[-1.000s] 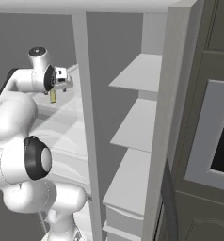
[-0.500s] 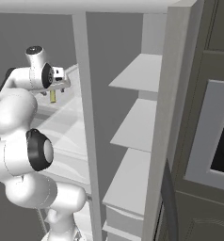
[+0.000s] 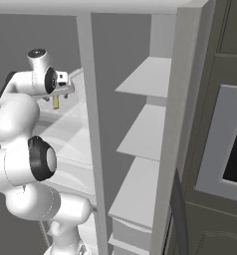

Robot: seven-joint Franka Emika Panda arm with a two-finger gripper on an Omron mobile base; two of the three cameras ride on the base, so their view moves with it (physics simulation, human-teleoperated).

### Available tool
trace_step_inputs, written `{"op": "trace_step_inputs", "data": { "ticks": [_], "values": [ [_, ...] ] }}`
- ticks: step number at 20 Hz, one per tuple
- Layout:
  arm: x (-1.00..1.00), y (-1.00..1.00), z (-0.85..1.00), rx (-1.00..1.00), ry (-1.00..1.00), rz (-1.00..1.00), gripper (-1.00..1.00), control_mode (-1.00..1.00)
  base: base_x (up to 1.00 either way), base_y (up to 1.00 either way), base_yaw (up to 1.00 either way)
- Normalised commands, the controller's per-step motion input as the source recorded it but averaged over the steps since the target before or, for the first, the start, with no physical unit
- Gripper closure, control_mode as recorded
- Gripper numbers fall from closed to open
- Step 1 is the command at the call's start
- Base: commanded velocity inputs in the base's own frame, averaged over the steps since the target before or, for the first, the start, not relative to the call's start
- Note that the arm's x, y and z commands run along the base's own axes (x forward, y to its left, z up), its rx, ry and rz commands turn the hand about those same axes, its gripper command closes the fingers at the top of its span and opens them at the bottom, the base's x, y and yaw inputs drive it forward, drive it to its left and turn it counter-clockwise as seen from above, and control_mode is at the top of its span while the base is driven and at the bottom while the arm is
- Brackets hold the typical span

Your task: Retrieve the butter from the fridge and place it on a plate on the dining table. Then retrieve the butter knife by the fridge and place it near the plate.

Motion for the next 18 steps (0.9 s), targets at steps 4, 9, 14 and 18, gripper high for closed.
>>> {"op": "trace_step_inputs", "data": {
  "ticks": [4,9,14,18],
  "values": [
    [0.0,0.04,-0.35,0.0,0.0,0.0,1.0,-1.0,0.0,0.0,0.0],
    [0.0,0.05,-0.11,0.0,0.0,0.0,1.0,-1.0,0.0,0.0,0.0],
    [-0.01,-0.09,-0.07,0.0,0.03,-0.03,1.0,-1.0,0.0,0.0,0.0],
    [-0.08,-0.09,-0.04,0.0,0.0,-0.03,1.0,-1.0,0.0,0.0,0.0]
  ]
}}
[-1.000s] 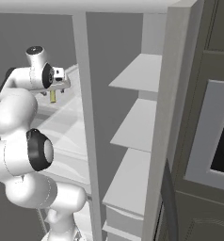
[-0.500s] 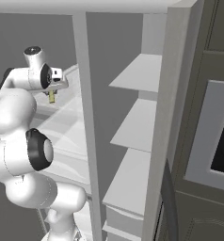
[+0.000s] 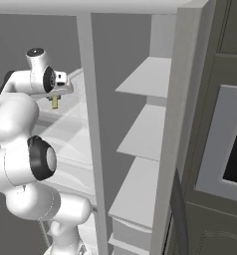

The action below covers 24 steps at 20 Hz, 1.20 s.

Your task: Retrieve the butter from the fridge and place it on a plate on the dining table. Then retrieve the butter knife by the fridge and place it near the plate.

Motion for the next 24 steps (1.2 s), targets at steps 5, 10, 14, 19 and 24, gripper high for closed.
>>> {"op": "trace_step_inputs", "data": {
  "ticks": [5,10,14,19,24],
  "values": [
    [-0.31,-0.1,0.11,0.02,-0.07,-0.23,1.0,-1.0,0.0,0.0,0.0],
    [-0.65,-0.2,0.25,0.06,-0.03,-0.32,1.0,-1.0,0.0,0.0,0.0],
    [-0.86,-0.24,0.47,0.1,0.0,-0.29,1.0,-1.0,0.0,0.0,0.0],
    [-1.0,-0.52,0.15,0.07,-0.03,-0.12,1.0,-1.0,0.0,0.0,0.0],
    [-1.0,-0.61,0.0,0.02,-0.11,0.04,1.0,-1.0,0.0,0.0,0.0]
  ]
}}
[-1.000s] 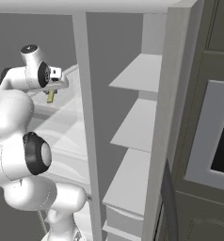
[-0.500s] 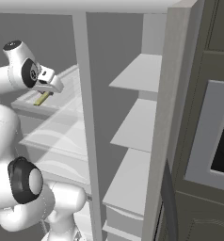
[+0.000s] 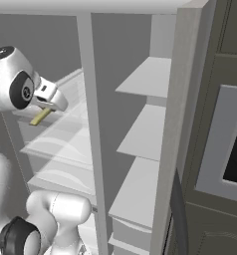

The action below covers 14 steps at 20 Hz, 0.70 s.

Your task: Retrieve the butter from the fridge and place it on a plate on the dining table. Then retrieve the butter knife by the fridge and place it near the plate.

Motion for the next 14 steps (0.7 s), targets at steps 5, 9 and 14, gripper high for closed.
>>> {"op": "trace_step_inputs", "data": {
  "ticks": [5,9,14],
  "values": [
    [-0.92,-0.21,0.0,0.0,-0.03,0.22,1.0,-1.0,0.0,0.0,0.0],
    [-0.64,-0.02,-0.01,0.0,0.01,0.16,1.0,-1.0,0.0,0.0,0.0],
    [-0.22,-0.13,-0.16,-0.14,0.16,0.03,1.0,-1.0,0.0,0.0,0.0]
  ]
}}
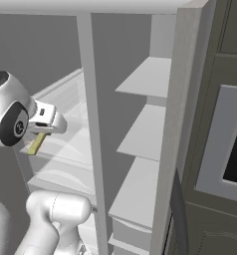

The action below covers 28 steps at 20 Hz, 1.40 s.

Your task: Retrieve the butter from the fridge and place it on a plate on the dining table. Then retrieve the butter knife by the fridge and place it near the plate.

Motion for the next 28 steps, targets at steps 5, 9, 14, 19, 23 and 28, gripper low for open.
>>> {"op": "trace_step_inputs", "data": {
  "ticks": [5,9,14,19,23,28],
  "values": [
    [-0.01,-0.03,-0.3,-0.18,0.23,-0.01,1.0,-1.0,0.0,0.0,0.0],
    [0.0,0.0,-0.2,-0.07,0.13,0.0,1.0,-1.0,0.0,0.0,0.0],
    [-0.11,0.0,-0.08,0.0,0.0,0.0,1.0,-1.0,0.0,0.0,0.0],
    [-0.34,0.0,-0.01,0.0,0.0,0.0,1.0,-1.0,0.0,0.0,0.0],
    [-0.24,0.0,0.0,0.0,0.0,0.0,1.0,1.0,-0.36,0.0,0.0],
    [0.0,0.0,0.0,0.0,0.0,0.0,1.0,1.0,-0.93,0.04,0.0]
  ]
}}
